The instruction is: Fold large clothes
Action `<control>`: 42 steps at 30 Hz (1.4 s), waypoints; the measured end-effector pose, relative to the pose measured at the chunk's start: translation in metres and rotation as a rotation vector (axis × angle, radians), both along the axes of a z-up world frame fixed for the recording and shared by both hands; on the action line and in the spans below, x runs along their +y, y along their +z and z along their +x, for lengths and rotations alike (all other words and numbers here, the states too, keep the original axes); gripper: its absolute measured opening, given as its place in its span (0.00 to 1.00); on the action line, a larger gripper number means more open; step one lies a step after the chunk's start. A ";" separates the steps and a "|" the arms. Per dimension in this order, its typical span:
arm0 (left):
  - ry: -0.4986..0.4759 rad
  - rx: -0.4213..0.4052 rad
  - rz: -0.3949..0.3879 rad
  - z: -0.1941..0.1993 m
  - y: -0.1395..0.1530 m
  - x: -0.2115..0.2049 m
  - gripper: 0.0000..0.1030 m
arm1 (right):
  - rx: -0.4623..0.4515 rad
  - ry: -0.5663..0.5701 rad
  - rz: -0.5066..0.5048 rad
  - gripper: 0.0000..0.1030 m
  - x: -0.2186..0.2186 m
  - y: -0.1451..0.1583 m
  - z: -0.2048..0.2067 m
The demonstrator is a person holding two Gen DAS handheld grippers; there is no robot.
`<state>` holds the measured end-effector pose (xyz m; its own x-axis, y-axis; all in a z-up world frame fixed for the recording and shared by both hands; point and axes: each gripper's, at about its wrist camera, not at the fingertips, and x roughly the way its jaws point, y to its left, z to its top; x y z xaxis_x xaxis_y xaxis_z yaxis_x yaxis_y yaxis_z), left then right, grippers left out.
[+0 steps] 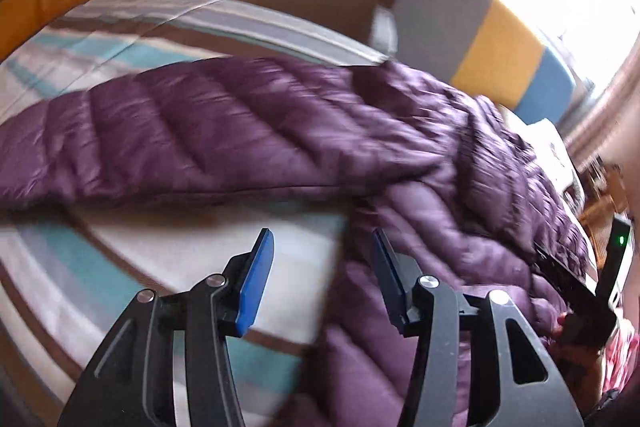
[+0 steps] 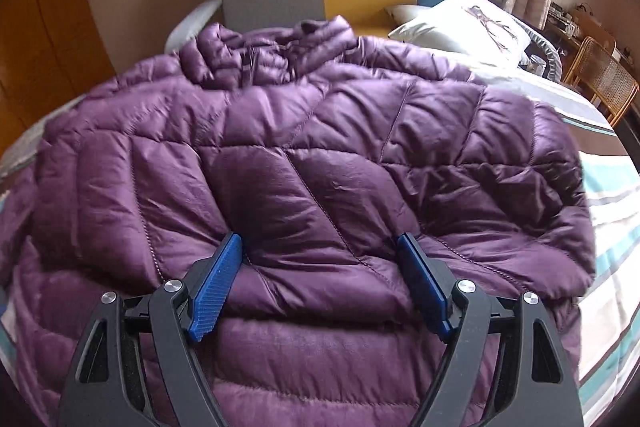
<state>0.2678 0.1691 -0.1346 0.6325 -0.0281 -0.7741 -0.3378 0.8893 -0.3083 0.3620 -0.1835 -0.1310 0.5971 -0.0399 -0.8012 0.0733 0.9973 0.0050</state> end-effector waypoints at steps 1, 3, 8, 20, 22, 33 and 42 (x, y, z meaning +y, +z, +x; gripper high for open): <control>0.027 0.007 -0.018 -0.004 -0.003 0.011 0.50 | -0.002 -0.002 -0.001 0.77 0.001 -0.002 0.000; 0.073 0.016 -0.029 -0.008 -0.008 0.024 0.53 | -0.004 -0.002 -0.002 0.78 0.001 -0.002 0.000; 0.169 0.012 -0.075 -0.020 -0.014 0.055 0.60 | -0.012 0.000 0.008 0.78 -0.001 0.003 -0.002; 0.386 -0.017 -0.164 -0.033 -0.016 0.117 0.66 | -0.042 0.006 -0.015 0.78 -0.017 0.015 -0.050; 0.417 -0.014 -0.179 -0.033 -0.018 0.125 0.47 | -0.042 -0.013 -0.013 0.78 -0.020 0.014 -0.056; 0.315 -0.094 0.027 -0.004 0.018 0.098 0.03 | -0.069 -0.048 -0.025 0.78 -0.034 0.020 -0.067; -0.061 -0.230 0.142 0.042 0.073 -0.020 0.03 | -0.074 -0.056 -0.023 0.78 -0.040 0.022 -0.071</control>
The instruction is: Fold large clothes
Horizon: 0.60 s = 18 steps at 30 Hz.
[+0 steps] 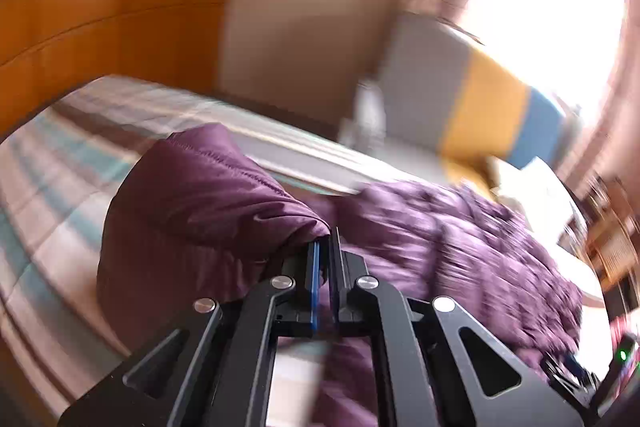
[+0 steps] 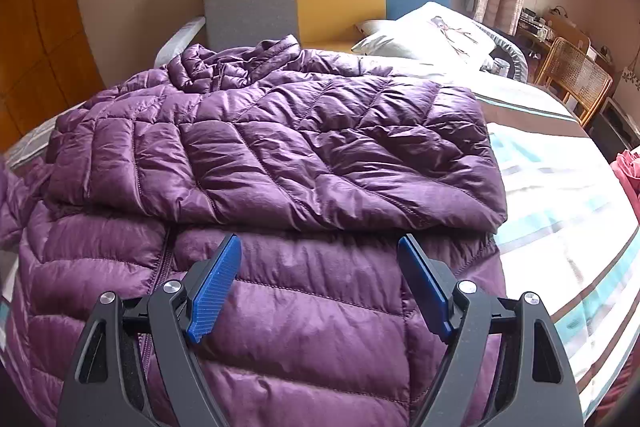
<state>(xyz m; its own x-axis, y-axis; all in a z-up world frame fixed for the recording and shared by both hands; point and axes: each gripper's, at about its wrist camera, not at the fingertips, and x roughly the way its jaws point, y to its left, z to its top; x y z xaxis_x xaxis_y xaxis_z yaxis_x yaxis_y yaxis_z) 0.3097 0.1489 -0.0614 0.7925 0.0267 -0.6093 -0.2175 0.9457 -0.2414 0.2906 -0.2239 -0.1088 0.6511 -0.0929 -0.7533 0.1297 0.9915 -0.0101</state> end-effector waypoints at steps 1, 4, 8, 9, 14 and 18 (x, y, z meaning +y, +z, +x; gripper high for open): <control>-0.031 -0.001 0.009 0.002 0.001 -0.012 0.03 | -0.002 -0.001 -0.002 0.78 -0.001 0.001 -0.001; -0.170 -0.005 0.030 0.009 0.000 -0.060 0.03 | -0.010 -0.007 -0.004 0.78 -0.007 0.004 -0.004; -0.370 0.021 0.047 0.013 -0.010 -0.123 0.03 | -0.012 -0.025 0.006 0.78 -0.018 0.006 -0.006; -0.423 0.037 0.045 0.013 -0.015 -0.138 0.05 | -0.012 -0.031 0.010 0.78 -0.021 0.006 -0.006; -0.522 0.068 0.007 -0.004 -0.030 -0.165 0.35 | -0.006 -0.044 0.026 0.78 -0.032 0.003 -0.007; -0.527 0.087 -0.020 -0.022 -0.037 -0.153 0.36 | -0.015 -0.023 0.045 0.76 -0.031 0.002 -0.008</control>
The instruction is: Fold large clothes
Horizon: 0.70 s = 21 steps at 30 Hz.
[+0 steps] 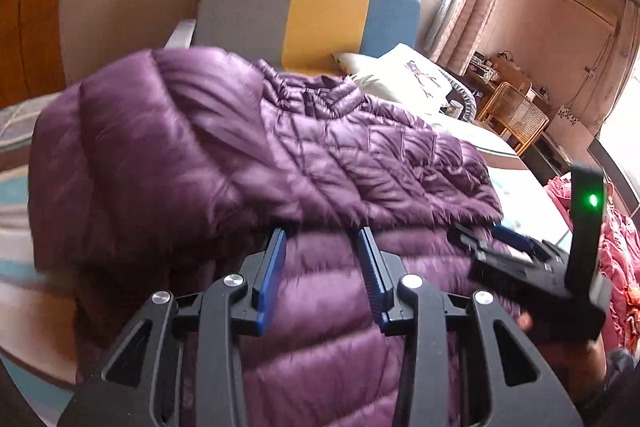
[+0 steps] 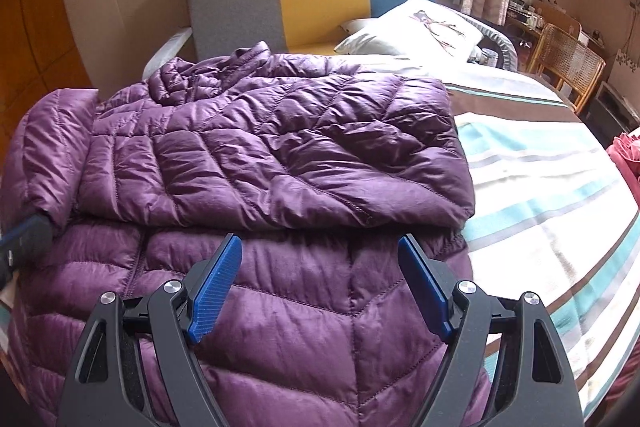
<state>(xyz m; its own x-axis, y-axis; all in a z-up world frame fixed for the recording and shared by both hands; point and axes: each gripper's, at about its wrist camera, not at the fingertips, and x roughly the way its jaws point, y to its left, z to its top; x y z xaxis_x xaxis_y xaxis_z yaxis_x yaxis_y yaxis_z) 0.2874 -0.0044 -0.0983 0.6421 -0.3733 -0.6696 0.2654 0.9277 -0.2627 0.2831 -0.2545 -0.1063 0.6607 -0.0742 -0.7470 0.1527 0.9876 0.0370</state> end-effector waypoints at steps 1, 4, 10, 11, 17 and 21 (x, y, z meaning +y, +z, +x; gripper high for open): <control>0.004 0.003 -0.003 -0.006 -0.002 0.005 0.36 | -0.006 0.016 0.007 0.74 0.003 0.001 0.000; 0.041 0.014 -0.012 -0.023 -0.009 0.025 0.39 | -0.032 0.078 0.027 0.68 0.016 0.004 0.000; 0.212 0.056 -0.006 -0.032 -0.020 0.073 0.38 | -0.069 0.275 0.052 0.51 0.066 0.013 -0.001; 0.246 0.058 0.000 -0.030 -0.020 0.080 0.38 | -0.072 0.312 0.049 0.49 0.077 0.014 -0.001; 0.340 0.027 0.015 -0.026 -0.012 0.106 0.40 | -0.093 0.472 0.036 0.49 0.128 0.025 0.009; 0.354 -0.006 0.030 -0.022 -0.006 0.116 0.44 | -0.074 0.556 0.010 0.49 0.158 0.020 0.023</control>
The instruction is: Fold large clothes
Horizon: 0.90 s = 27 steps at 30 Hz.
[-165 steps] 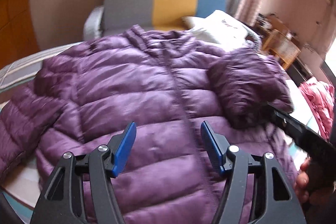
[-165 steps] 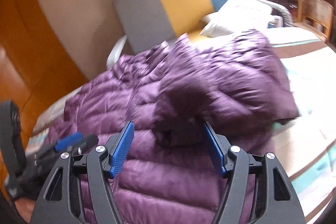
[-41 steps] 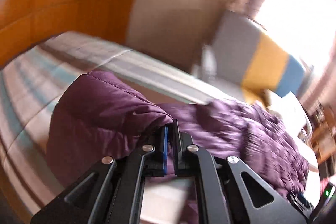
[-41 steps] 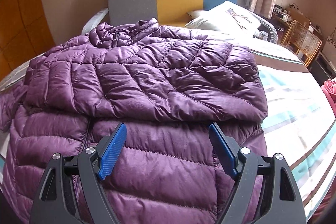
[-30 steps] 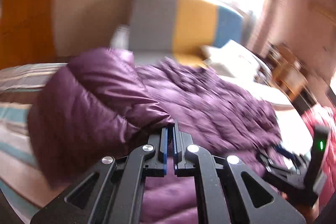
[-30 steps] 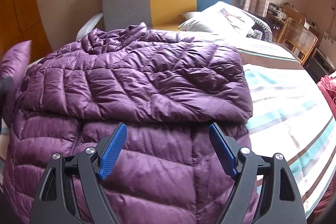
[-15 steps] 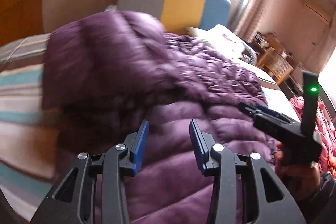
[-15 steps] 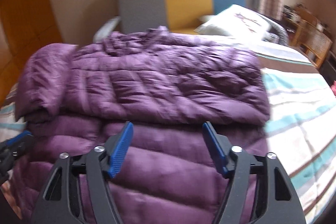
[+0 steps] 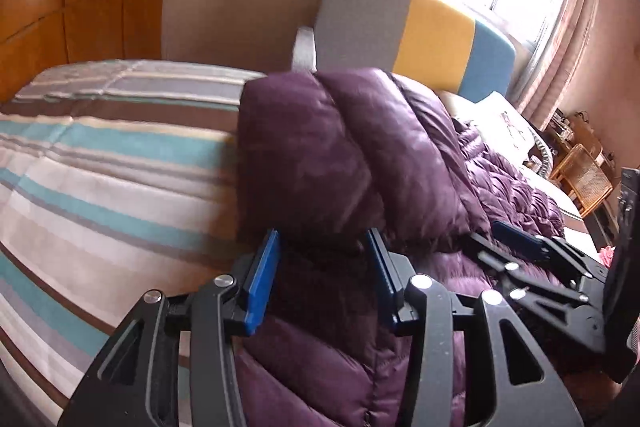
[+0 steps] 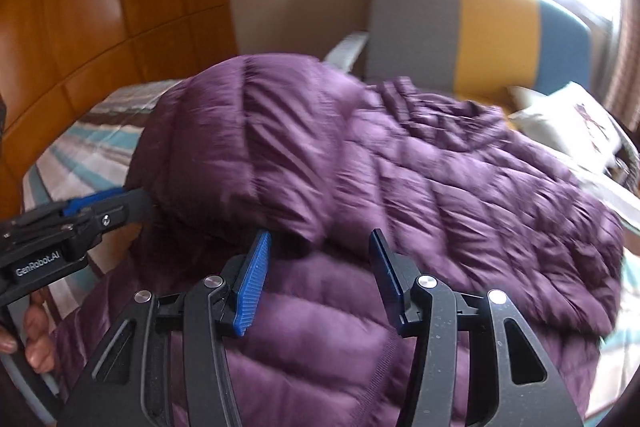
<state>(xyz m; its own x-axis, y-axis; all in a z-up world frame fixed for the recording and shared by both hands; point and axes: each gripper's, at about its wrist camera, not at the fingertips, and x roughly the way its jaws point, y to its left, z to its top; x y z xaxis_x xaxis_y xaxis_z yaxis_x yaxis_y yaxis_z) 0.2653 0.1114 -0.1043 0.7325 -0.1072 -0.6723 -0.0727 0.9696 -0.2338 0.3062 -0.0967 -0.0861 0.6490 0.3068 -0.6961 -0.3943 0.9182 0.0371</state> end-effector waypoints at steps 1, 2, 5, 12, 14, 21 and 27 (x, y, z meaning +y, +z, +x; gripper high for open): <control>0.002 -0.001 -0.001 0.006 0.001 -0.003 0.44 | 0.006 0.018 -0.012 0.46 0.008 -0.002 0.004; 0.007 -0.001 0.000 0.009 0.001 -0.001 0.45 | 0.015 0.029 -0.009 0.29 0.012 -0.003 0.006; 0.003 -0.009 -0.003 0.021 0.005 0.000 0.47 | 0.039 -0.008 0.046 0.11 0.010 -0.004 0.016; -0.047 -0.055 -0.019 0.035 0.022 -0.020 0.55 | 0.135 -0.162 0.253 0.07 -0.040 -0.008 0.019; -0.038 -0.057 -0.044 0.039 0.024 -0.023 0.62 | 0.159 -0.198 0.285 0.07 -0.053 -0.012 0.017; 0.077 0.001 -0.163 0.048 0.016 -0.013 0.69 | 0.174 -0.257 0.274 0.07 -0.075 -0.019 0.007; -0.089 0.044 -0.164 0.053 0.009 -0.031 0.46 | 0.166 -0.255 0.264 0.07 -0.074 -0.019 0.001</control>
<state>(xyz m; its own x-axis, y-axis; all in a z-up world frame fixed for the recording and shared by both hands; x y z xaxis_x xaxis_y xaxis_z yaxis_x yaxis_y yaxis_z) 0.3187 0.0803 -0.0951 0.6853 -0.2806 -0.6720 -0.0023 0.9219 -0.3873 0.3070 -0.1710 -0.1046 0.6124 0.3327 -0.7171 -0.1240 0.9363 0.3285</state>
